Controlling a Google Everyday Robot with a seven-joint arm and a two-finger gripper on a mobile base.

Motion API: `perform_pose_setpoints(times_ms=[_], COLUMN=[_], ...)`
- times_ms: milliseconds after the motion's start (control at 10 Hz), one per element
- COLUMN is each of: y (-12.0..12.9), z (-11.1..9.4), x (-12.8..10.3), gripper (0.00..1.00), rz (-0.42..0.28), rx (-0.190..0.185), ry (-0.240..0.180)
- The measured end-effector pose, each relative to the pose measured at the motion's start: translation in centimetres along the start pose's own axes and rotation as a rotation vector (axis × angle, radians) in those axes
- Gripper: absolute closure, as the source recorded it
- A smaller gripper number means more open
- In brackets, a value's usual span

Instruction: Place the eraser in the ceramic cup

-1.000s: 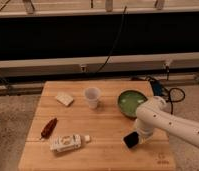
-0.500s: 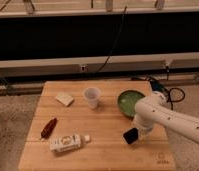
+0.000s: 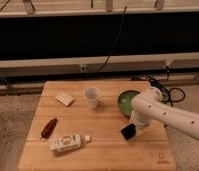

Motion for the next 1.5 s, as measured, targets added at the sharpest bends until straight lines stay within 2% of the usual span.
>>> perform_pose_setpoints(times_ms=[1500], y=[-8.4], z=[-3.1], x=[-1.6], gripper=[0.99], rz=[-0.051], rx=[0.040], ry=[0.045])
